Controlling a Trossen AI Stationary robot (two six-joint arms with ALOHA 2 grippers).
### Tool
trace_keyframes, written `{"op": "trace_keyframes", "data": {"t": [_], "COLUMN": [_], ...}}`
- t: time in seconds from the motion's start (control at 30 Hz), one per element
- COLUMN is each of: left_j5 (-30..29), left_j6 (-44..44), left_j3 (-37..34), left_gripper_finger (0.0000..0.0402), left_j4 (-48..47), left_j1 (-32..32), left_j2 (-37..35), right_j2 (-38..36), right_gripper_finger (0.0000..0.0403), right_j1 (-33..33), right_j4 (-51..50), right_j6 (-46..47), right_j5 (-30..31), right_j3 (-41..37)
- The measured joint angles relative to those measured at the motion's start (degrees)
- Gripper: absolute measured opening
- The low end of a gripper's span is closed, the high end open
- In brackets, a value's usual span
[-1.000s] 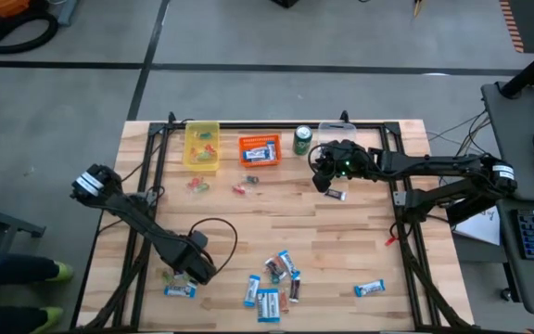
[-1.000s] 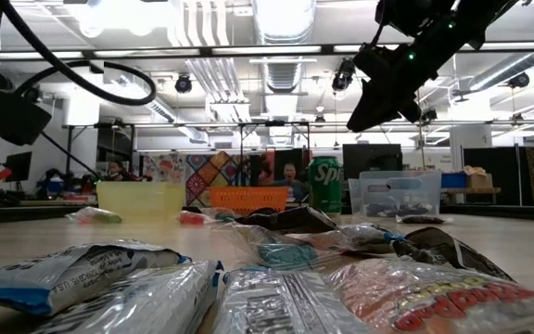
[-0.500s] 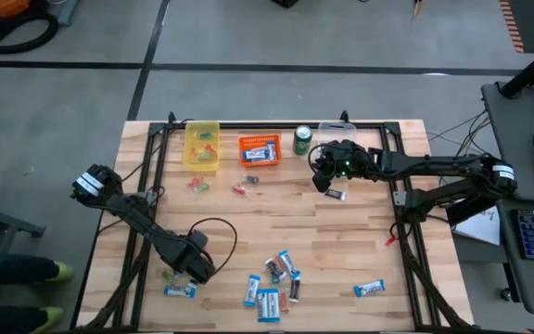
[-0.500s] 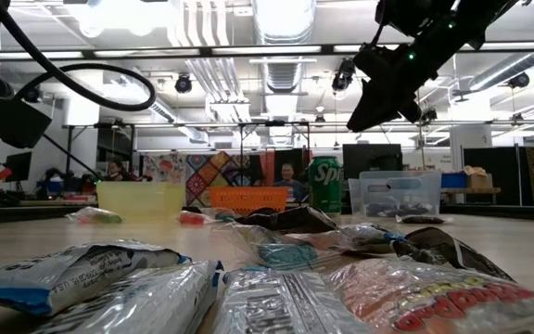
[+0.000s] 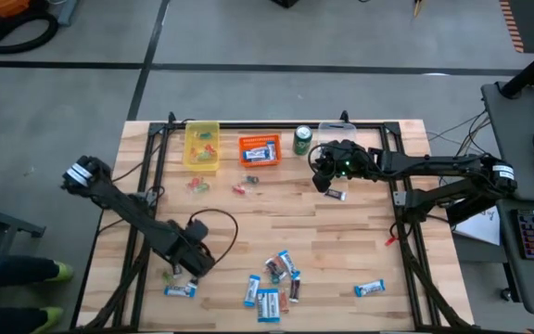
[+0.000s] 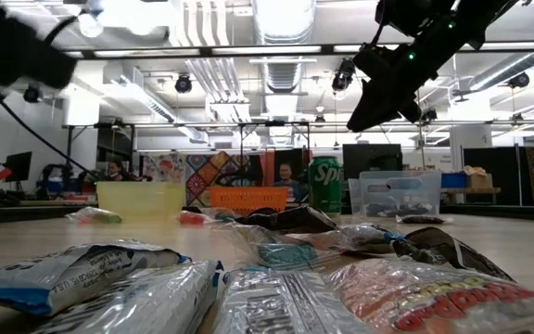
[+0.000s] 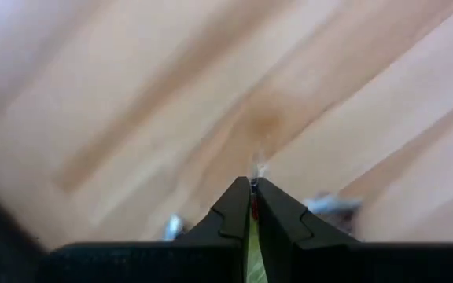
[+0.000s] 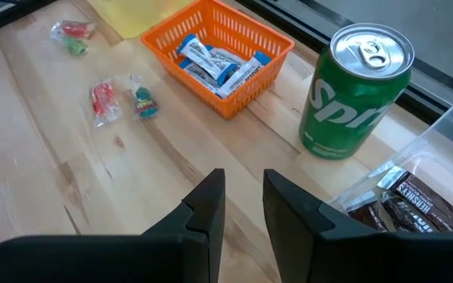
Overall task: Organize candy in baskets
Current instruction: Put the green gummy into the yellow bin
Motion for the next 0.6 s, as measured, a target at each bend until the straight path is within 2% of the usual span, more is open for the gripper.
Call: {"op": "trace_keyframes", "data": {"t": [0.17, 0.33, 0.47, 0.6], "left_j5": [-17.06, -36.87, -44.98, -50.81], "left_j6": [8.83, 20.34, 28.61, 32.57], "left_j3": [3.15, 4.37, 4.06, 3.6], "left_gripper_finger": [0.0, 0.0, 0.0, 0.0], "left_j4": [0.09, 0.34, 0.46, 1.05], "left_j1": [3.23, 7.35, 13.52, 24.0], "left_j2": [-6.87, -13.67, -18.44, -21.62], "right_j2": [0.0, 0.0, 0.0, 0.0], "right_gripper_finger": [0.0073, 0.0078, 0.0078, 0.0073], "right_j1": [0.0, -0.01, 0.01, -0.01], "right_j4": [0.0, 0.0, 0.18, 1.71], "right_j6": [-0.11, -0.22, -0.59, -0.66], "right_j5": [0.01, 0.01, 0.03, 0.03], "right_j3": [0.0, 0.0, 0.0, -0.02]}}
